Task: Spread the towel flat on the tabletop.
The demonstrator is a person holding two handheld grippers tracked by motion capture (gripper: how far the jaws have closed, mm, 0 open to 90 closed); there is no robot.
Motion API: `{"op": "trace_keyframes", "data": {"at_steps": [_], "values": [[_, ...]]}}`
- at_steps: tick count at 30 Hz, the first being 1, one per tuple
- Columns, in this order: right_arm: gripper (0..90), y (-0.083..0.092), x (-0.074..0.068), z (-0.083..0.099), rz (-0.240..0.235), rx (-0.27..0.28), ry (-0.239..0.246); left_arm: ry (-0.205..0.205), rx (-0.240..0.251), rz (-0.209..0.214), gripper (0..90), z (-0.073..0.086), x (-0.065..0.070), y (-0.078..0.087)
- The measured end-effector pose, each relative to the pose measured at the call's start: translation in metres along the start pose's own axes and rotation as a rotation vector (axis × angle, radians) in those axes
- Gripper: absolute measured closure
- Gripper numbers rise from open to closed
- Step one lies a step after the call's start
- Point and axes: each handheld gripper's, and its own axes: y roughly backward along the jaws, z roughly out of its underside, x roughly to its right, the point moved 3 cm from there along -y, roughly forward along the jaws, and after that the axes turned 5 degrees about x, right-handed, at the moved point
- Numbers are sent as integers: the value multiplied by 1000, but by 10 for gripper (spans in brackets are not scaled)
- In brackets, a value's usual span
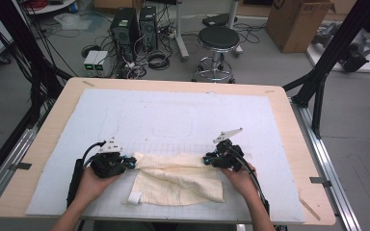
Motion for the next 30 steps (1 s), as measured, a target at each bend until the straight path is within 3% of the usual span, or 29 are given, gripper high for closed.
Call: {"op": "trace_keyframes", "data": {"at_steps": [3, 7, 10, 13, 14, 16, 18, 20, 24, 30], "values": [[808, 0, 0, 3, 8, 17, 4, 30, 35, -17, 743, -3, -4, 3], [846, 0, -1, 4, 10, 32, 10, 108, 89, -44, 679, -8, -14, 3], [854, 0, -2, 4, 10, 30, 16, 126, 57, -66, 630, -10, -18, -6], [871, 0, -2, 4, 11, 34, 17, 105, -15, -66, 598, -7, -17, -16], [876, 0, -2, 5, 9, 32, 18, 100, -37, -67, 600, -5, -16, -18], [884, 0, -3, 5, 4, 33, 22, 77, -37, -83, 634, -5, -15, -19], [889, 0, -2, 5, 3, 34, 23, 79, -40, -79, 702, -4, -15, -19], [892, 0, -2, 5, 0, 37, 16, 43, -39, -100, 764, -4, -13, -19], [895, 1, -2, 4, -10, 40, 15, 38, -38, -87, 855, -4, -12, -18], [895, 9, -3, -2, 6, 95, 28, 49, 40, -113, 873, -10, -14, -10]]}}
